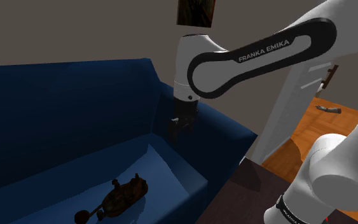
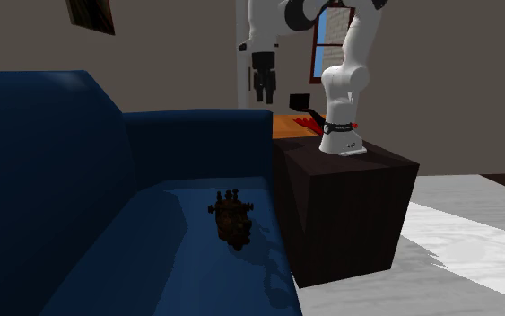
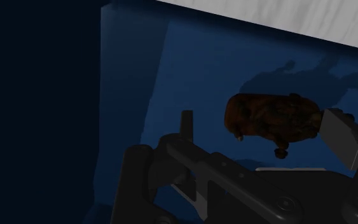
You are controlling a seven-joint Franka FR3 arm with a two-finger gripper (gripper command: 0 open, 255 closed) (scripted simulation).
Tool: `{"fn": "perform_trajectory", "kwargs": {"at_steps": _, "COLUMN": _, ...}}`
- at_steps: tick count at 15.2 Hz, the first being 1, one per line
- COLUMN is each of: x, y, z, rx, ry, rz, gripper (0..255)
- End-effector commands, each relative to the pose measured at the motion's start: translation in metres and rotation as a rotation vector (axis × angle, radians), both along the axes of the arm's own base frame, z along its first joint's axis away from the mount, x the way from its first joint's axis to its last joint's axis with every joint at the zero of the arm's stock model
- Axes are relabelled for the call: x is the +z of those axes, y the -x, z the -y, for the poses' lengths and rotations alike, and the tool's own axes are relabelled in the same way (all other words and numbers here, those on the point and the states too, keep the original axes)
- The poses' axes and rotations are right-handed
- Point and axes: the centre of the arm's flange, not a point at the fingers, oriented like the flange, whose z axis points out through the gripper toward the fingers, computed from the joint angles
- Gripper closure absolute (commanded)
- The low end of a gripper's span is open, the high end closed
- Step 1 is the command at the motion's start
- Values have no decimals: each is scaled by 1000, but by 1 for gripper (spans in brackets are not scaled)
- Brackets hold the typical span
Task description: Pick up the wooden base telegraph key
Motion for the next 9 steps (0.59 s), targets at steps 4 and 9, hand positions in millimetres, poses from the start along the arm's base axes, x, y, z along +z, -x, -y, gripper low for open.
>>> {"fn": "perform_trajectory", "kwargs": {"at_steps": 4, "x": -51, "y": -29, "z": -39, "rx": 2, "ry": 3, "rz": -12, "gripper": 0}}
{"fn": "perform_trajectory", "kwargs": {"at_steps": 9, "x": -101, "y": -56, "z": -75, "rx": 4, "ry": 8, "rz": -25, "gripper": 0}}
